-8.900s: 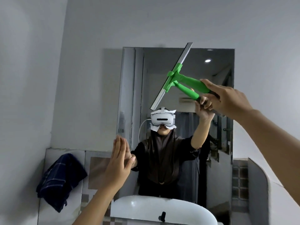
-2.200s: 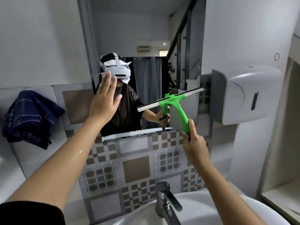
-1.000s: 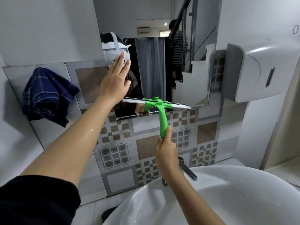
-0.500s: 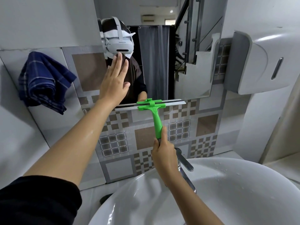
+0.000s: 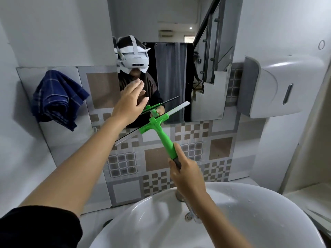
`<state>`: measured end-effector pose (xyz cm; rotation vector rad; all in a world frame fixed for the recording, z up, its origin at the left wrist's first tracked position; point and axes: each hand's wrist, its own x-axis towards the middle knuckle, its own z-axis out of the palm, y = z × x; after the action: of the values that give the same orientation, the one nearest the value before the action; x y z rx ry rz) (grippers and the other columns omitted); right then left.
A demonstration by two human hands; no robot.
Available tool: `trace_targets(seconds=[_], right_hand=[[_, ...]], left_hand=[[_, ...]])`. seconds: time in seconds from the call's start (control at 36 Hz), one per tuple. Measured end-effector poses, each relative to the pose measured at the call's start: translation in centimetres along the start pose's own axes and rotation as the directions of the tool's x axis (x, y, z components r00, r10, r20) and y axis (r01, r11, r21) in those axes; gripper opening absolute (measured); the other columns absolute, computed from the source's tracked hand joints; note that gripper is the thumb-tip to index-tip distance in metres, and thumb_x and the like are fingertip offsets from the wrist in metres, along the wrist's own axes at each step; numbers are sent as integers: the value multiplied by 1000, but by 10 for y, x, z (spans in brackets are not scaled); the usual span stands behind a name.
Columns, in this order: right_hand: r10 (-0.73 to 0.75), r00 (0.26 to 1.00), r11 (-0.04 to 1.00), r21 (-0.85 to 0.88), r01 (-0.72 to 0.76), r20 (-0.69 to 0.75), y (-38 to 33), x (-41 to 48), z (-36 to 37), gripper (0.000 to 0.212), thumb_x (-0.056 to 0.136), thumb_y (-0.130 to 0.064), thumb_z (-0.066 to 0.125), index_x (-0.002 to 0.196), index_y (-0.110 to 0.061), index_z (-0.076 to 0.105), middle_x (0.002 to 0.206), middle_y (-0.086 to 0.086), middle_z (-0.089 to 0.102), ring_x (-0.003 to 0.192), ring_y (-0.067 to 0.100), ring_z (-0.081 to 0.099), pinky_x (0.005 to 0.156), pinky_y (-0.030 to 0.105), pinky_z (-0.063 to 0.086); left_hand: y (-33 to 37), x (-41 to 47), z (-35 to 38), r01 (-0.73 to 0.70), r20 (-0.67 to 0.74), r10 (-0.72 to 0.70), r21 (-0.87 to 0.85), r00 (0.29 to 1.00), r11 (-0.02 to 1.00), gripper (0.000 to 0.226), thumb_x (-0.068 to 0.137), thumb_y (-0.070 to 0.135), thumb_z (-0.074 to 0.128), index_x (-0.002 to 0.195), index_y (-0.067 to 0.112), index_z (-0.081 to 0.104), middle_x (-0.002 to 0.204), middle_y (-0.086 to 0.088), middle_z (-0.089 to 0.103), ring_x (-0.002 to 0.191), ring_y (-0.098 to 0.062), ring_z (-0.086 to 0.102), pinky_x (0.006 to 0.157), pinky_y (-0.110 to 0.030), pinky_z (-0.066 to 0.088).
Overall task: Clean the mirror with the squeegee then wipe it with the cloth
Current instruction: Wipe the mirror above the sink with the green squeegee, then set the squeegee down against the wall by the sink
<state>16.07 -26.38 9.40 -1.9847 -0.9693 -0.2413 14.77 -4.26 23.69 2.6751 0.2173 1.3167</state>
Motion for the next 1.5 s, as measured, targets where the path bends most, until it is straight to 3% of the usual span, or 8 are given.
trace_targets(seconds=[0.14, 0.31, 0.64, 0.83, 1.0, 1.14, 1.33, 1.5], right_hand=[[-159, 982, 982, -84, 168, 101, -8, 16, -25, 57, 94, -26, 49, 144, -27, 22, 80, -3, 61, 57, 13, 59, 55, 33, 56], [-356, 899, 895, -184, 407, 254, -15, 50, -60, 57, 92, -37, 48, 142, -39, 21, 92, 4, 68, 65, 19, 59, 60, 40, 54], [-636, 623, 601, -215, 770, 455, -40, 89, -81, 50, 88, -39, 54, 134, -46, 37, 109, -12, 68, 80, 11, 61, 59, 24, 38], [-739, 668, 671, 4, 742, 89, -55, 66, -38, 40, 83, -5, 59, 123, -8, 58, 119, 7, 63, 106, 22, 60, 95, 37, 48], [-322, 893, 799, 416, 434, -314, -79, 23, -1, 38, 85, -8, 63, 122, -4, 56, 116, 0, 60, 108, 3, 56, 98, 12, 41], [-37, 999, 753, 656, 47, -29, -101, 19, 33, 71, 83, -34, 64, 143, -20, 29, 127, 6, 58, 115, 10, 55, 99, 33, 47], [-57, 996, 572, 820, -25, 70, -129, 37, 72, 77, 82, -12, 68, 144, -21, 24, 108, 10, 68, 100, 15, 66, 87, 39, 56], [-65, 982, 665, 741, -91, 179, -125, 41, 119, 75, 78, -8, 71, 141, -22, 33, 99, 4, 69, 95, 19, 65, 82, 44, 57]], left_hand=[[29, -28, -18, -163, 27, 166, -77, 986, 984, 49, 95, 36, 42, 136, 9, 43, 145, -6, 39, 138, -16, 29, 114, -39, 25], [41, -73, -41, -211, 155, 212, -21, 965, 977, 52, 95, 42, 34, 136, 12, 44, 142, -4, 44, 135, -7, 31, 110, -11, 14], [36, -142, -51, -234, 244, 178, 226, 953, 946, 45, 96, 31, 36, 139, 15, 35, 99, 0, 60, 87, -8, 49, 84, -27, 40], [33, -179, -45, -31, -1, 33, 281, 999, 959, 45, 95, 29, 38, 136, 11, 40, 98, -3, 61, 87, -13, 51, 79, -23, 37], [27, -196, -43, 194, -208, -148, 219, 967, 956, 45, 97, 28, 34, 140, 15, 36, 102, -4, 61, 94, -12, 49, 86, -19, 28], [19, -201, -43, 256, -296, -203, 154, 933, 954, 45, 97, 28, 35, 138, 10, 38, 99, -7, 59, 92, -12, 47, 84, -20, 27], [-7, -222, -40, 285, -238, -275, 9, 932, 959, 48, 97, 34, 31, 143, 25, 24, 98, 1, 49, 88, -5, 41, 83, -24, 32], [-34, -255, -33, 412, -2, -430, -279, 903, 867, 52, 99, 23, 40, 144, 37, 18, 122, 9, 46, 109, 4, 47, 91, -13, 39]])
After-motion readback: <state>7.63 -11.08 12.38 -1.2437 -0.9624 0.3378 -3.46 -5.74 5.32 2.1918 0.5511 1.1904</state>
